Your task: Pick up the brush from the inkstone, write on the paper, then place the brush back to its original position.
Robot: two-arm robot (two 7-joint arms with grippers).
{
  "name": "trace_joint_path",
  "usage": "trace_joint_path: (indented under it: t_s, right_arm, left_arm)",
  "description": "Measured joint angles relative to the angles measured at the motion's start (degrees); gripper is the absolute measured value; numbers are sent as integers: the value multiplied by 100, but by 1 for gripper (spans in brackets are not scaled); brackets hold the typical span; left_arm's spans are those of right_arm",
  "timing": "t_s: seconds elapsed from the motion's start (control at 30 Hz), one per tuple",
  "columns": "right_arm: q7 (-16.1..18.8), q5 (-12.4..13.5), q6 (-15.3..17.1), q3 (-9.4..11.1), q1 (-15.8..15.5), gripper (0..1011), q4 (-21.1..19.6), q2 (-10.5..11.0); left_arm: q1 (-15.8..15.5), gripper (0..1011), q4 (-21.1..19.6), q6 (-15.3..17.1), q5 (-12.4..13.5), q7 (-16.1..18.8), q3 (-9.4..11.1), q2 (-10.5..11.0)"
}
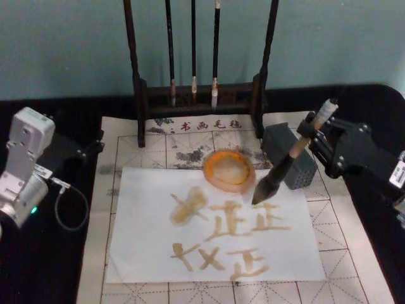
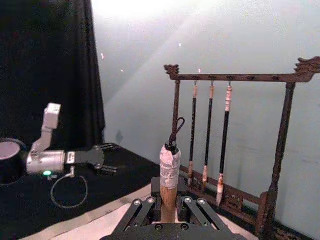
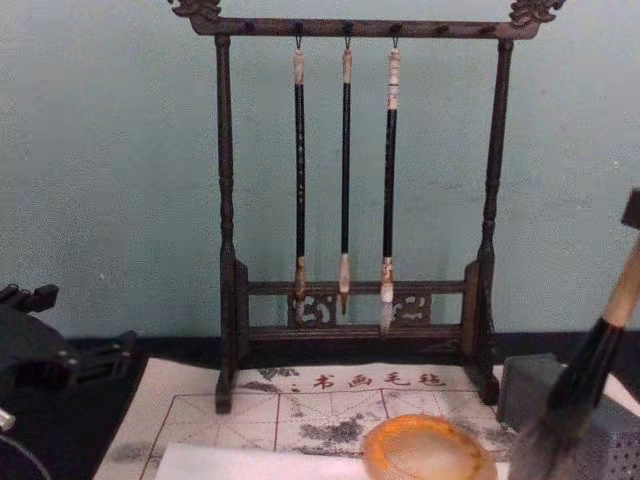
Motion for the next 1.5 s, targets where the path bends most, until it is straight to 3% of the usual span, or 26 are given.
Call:
trace_joint_path:
  t_s: [0.7,1.07,1.5]
  right_arm:
    - [387,-188,-206,570,-842,185,-403,243]
    - [529,-225,-159,687,-1050,185,-461,218]
    - [615,-285,-107,678,-1115,185,-439,160]
  left_arm:
    - [0,1001,0,0,0,0,0,0]
    - [0,1001,0,0,0,0,0,0]
    - [0,1001,0,0,0,0,0,0]
